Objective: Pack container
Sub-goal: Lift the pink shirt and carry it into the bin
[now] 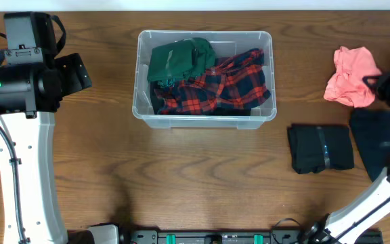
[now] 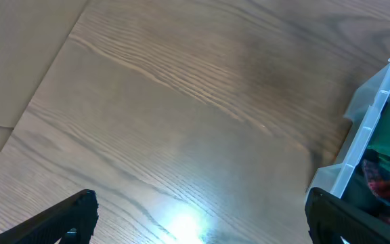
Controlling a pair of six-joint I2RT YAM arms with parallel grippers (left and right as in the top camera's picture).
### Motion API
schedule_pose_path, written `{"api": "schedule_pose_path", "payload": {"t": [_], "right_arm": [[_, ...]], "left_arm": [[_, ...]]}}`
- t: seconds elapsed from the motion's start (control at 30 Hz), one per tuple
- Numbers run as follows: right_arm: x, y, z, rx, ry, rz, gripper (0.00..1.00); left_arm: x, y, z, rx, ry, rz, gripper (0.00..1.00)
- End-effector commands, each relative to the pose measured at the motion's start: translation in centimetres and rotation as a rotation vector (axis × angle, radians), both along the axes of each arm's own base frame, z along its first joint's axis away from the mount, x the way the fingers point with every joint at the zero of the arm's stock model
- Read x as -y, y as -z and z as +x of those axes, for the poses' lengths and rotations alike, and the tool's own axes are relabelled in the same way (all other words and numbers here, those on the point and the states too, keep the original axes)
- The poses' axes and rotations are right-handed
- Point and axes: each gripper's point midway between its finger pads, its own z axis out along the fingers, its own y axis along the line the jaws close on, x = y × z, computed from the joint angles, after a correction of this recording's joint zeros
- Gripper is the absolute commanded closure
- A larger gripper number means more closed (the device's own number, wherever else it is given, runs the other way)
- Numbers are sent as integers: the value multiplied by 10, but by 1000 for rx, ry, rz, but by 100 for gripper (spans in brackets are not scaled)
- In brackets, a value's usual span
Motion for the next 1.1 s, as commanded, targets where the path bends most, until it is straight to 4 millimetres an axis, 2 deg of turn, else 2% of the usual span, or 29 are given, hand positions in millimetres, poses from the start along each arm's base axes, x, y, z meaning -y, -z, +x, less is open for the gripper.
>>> {"api": "schedule_pose_path", "payload": {"t": [0.0, 0.13, 0.27, 0.37, 0.47, 0.6, 0.8, 0.93, 1.07], "right_arm": [[-36, -93, 12, 172, -87, -33, 99], [-71, -153, 9, 257, -142, -81, 99], [-119, -206, -1, 332, -216, -111, 99], [-155, -233, -11, 371, -280, -122, 99], [-191, -249, -18, 399, -348, -121, 99], [-238, -250, -18, 406, -441, -116, 99], [-300, -231, -6, 381, -522, -170, 99], [-334, -218, 4, 366, -534, -166, 99], [-358, -200, 13, 294, -481, -99, 99]], "left_arm": [[-3, -2, -1, 4, -11, 10, 2], [-3, -2, -1, 4, -12, 10, 2], [-3, -2, -1, 4, -12, 10, 2], [-3, -2, -1, 4, -12, 10, 2], [-3, -2, -1, 4, -12, 10, 2], [-3, -2, -1, 4, -11, 10, 2], [-3, -2, -1, 4, -12, 10, 2], [-3, -2, -1, 4, -12, 10, 2], [-3, -2, -1, 4, -11, 10, 2]]}}
